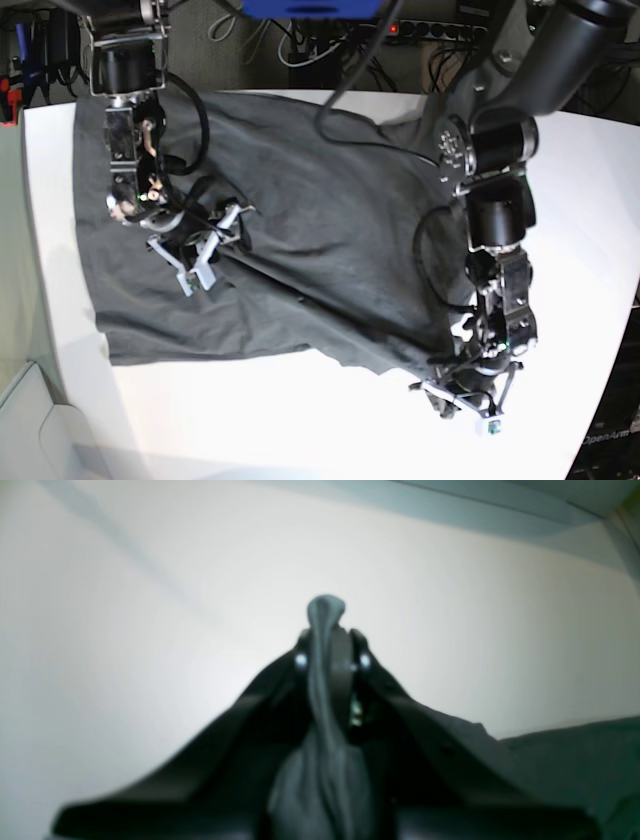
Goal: Layout the t-shirt on the table in an organized manner, then fold the t-shirt properly
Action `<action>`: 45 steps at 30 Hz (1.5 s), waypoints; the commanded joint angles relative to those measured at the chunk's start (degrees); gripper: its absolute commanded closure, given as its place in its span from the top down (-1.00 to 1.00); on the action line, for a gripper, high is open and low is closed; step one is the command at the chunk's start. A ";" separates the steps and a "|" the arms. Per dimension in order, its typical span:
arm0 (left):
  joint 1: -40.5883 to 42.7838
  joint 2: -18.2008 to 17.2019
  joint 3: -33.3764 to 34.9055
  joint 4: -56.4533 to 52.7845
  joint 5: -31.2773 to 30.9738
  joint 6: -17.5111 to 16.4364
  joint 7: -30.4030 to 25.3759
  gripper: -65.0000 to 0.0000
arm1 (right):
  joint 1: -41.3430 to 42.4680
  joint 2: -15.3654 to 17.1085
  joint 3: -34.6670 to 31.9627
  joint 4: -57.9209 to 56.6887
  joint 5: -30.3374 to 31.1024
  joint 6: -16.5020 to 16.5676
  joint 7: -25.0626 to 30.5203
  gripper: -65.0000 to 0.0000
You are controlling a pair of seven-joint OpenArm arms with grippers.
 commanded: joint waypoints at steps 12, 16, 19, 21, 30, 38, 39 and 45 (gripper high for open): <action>6.57 0.50 0.19 20.81 -0.65 -0.19 7.17 -0.20 | -0.61 0.25 0.00 1.85 -0.22 0.05 -0.73 0.03; 12.37 1.47 0.10 27.93 -0.65 -0.19 9.90 0.13 | -0.70 0.25 0.00 1.85 -0.22 0.05 -0.73 0.03; 17.38 1.99 0.10 34.08 -0.65 -0.19 11.57 0.07 | -1.40 0.25 0.00 1.94 -0.22 0.05 -0.73 0.03; 19.93 2.61 -0.87 37.25 -1.62 -0.19 11.83 0.08 | -1.49 0.25 0.00 1.94 -0.22 0.05 -0.73 0.03; 28.55 0.15 -8.43 43.93 -13.49 -0.19 14.82 0.09 | -6.41 0.16 0.00 12.40 -0.22 0.05 -0.73 0.04; 25.47 -2.66 -8.08 43.84 -17.53 -0.19 15.17 0.48 | -6.68 -0.01 -3.96 11.70 -0.22 0.05 -0.73 0.04; 25.38 -2.49 -7.73 43.75 -17.71 -0.19 16.32 0.51 | -6.68 -0.01 -4.93 12.31 -0.22 0.05 -0.73 0.04; 29.51 0.59 -4.12 41.20 -17.44 -0.19 20.36 0.52 | -7.82 -0.10 -8.09 18.90 -0.22 -0.13 -0.73 0.03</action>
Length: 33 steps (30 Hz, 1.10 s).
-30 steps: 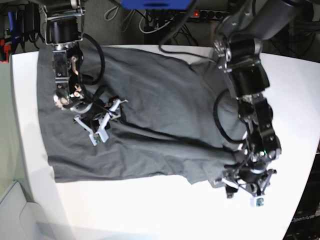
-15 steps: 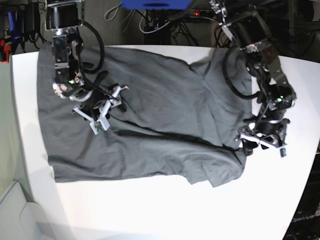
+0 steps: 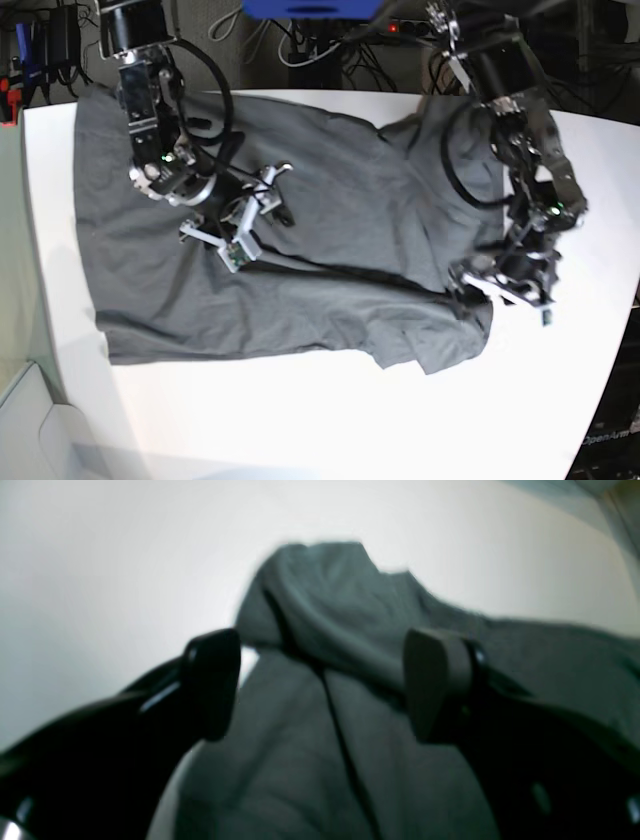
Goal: Layout the t-shirt on the table in an organized manner, then fold the t-shirt properly
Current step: 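Carry the grasped fabric toward the collar edge with the left gripper and release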
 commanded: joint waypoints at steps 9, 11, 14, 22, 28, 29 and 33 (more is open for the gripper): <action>2.65 0.42 -0.14 -8.49 -0.15 -0.01 -3.74 0.52 | 0.79 -1.20 0.39 4.30 0.55 0.00 -1.64 0.03; 2.91 0.33 -0.14 -10.07 -0.15 -0.01 -3.48 0.52 | 1.06 -1.82 0.39 4.30 0.55 0.00 -3.75 0.03; 5.37 0.24 -0.14 -9.89 -0.06 -0.01 -1.89 0.52 | 1.23 -1.99 0.57 4.39 0.55 0.00 -4.10 0.03; 14.25 -1.34 -0.49 -3.65 -0.06 -0.01 -1.81 -0.31 | 1.58 -2.08 0.65 4.39 0.46 0.00 -4.54 0.03; 19.97 -3.98 -0.67 -0.57 -0.15 -0.01 -1.81 -0.94 | 1.23 -2.26 0.65 4.39 0.55 0.00 -4.54 0.03; 21.02 -3.98 -0.67 0.39 -0.15 -0.01 -1.81 -1.00 | 1.14 -2.26 0.65 4.39 0.55 0.00 -4.54 0.03; 25.77 -4.33 -0.67 5.32 -0.15 -0.01 -1.81 -0.99 | 0.53 -2.35 0.65 4.39 0.55 0.00 -4.54 0.02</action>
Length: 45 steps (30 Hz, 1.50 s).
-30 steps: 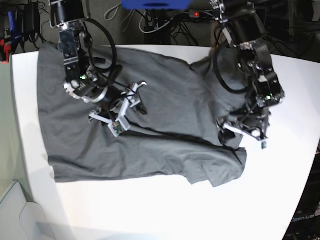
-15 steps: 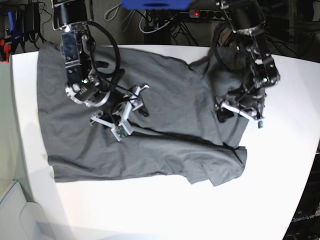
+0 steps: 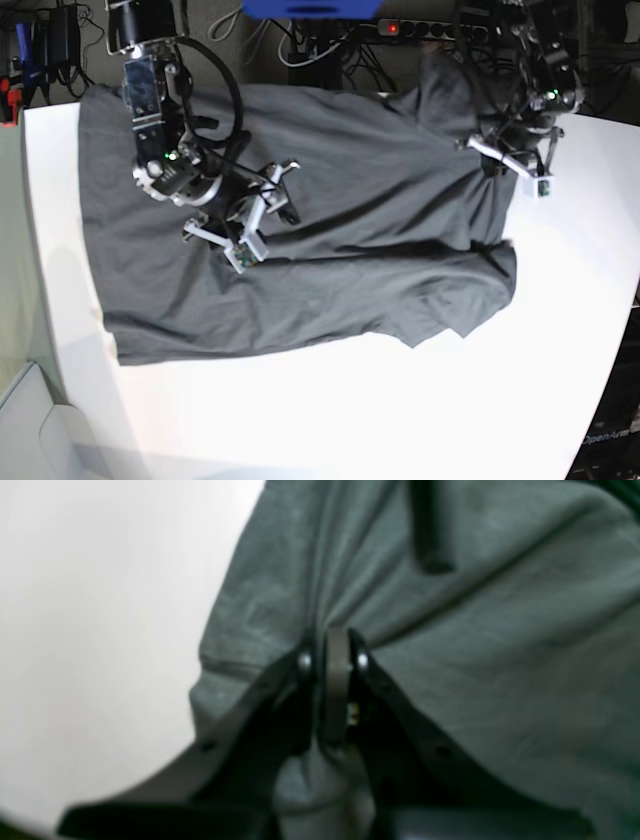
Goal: Layout the t-shirt on the table in an organized manner, then fold the t-shirt properly
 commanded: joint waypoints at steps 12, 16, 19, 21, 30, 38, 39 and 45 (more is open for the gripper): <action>6.26 1.27 -0.21 15.89 0.09 -0.19 4.42 -0.99 | -0.37 -4.12 -0.33 0.78 0.83 -0.02 1.25 0.03; 3.63 1.54 -1.09 19.32 0.00 -0.45 10.05 -0.99 | -1.08 -4.73 -0.33 -0.98 1.01 -0.02 1.34 0.02; 1.87 1.63 -2.32 20.11 -0.09 -0.45 12.60 -0.99 | -1.17 -5.35 -0.33 -3.70 1.01 -0.02 1.51 0.02; 0.81 1.45 -2.67 20.46 -1.50 -0.45 13.92 -0.99 | -1.08 -5.35 -0.33 -6.25 0.92 -0.02 1.87 0.02; 0.72 0.92 -6.19 20.46 -8.00 -0.45 18.84 -0.99 | -0.37 -5.17 -0.24 -11.26 0.66 -0.02 3.89 0.02; 0.90 1.01 -6.28 20.29 -8.00 0.07 18.93 -0.86 | -0.46 -5.08 -0.24 -11.26 0.66 -0.02 5.03 0.02; 0.90 1.10 -6.28 20.29 -8.00 0.07 18.93 -0.73 | -0.46 -5.08 -0.24 -11.26 0.66 -0.02 5.03 0.02; 2.04 1.45 -8.30 20.55 -8.62 -0.45 18.66 0.22 | -0.37 -5.08 -0.24 -11.26 0.66 -0.02 5.03 0.02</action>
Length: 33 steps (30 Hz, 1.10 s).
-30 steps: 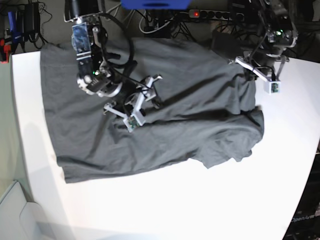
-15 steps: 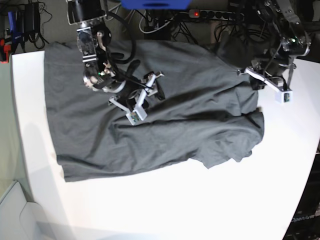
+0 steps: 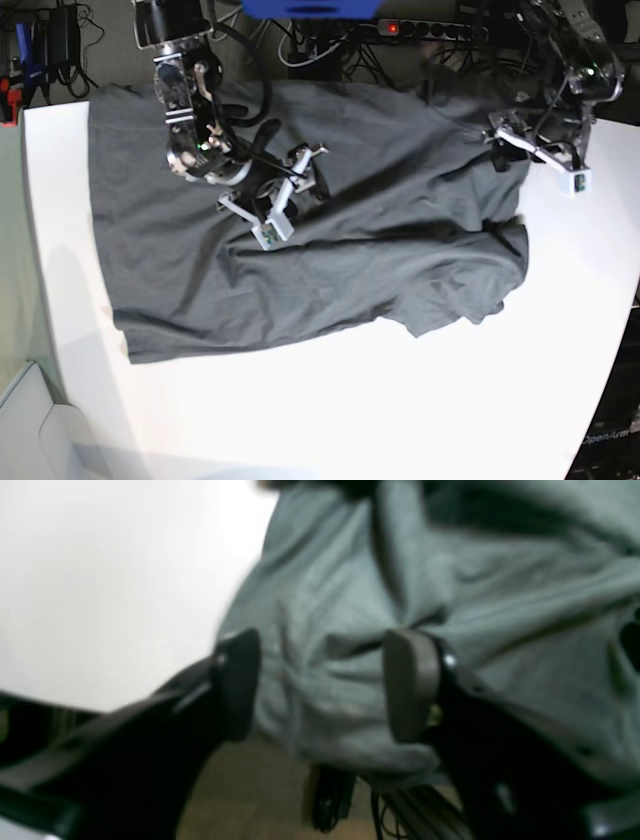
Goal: Layout the t-shirt on the table in an organized manner, then fold the t-shirt properly
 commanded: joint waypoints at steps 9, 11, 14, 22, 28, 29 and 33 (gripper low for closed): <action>-5.50 -0.96 -2.13 2.09 -2.38 -0.15 -0.99 0.06 | 1.09 0.14 -0.05 -0.47 -0.24 -0.02 -0.24 0.02; -8.40 -0.96 -3.88 2.09 -2.99 0.12 -0.90 0.06 | 1.09 0.40 -0.05 -0.82 -0.24 -0.02 -0.24 0.02; -12.27 -2.01 -4.59 1.82 -2.81 0.03 -0.90 0.07 | 1.09 1.19 -0.05 -0.82 -0.24 -0.02 -0.15 0.02; -26.34 -8.78 -4.24 -8.90 -2.64 0.29 -1.60 0.53 | 1.97 1.46 -0.05 -0.74 -0.24 -0.02 -0.50 0.02; -35.22 -10.19 -4.06 -27.28 -0.70 0.29 -2.13 0.61 | 2.68 1.46 -0.05 -0.74 -0.24 -0.02 -0.59 0.02; -36.01 -9.92 -3.44 -30.18 0.17 0.29 -3.45 0.61 | 2.68 1.46 -0.05 -0.74 -0.24 -0.02 -0.59 0.02; -36.71 -9.66 1.74 -36.51 2.81 0.12 -11.62 0.61 | 2.76 1.46 -0.05 -0.38 -0.24 -0.02 -0.59 0.02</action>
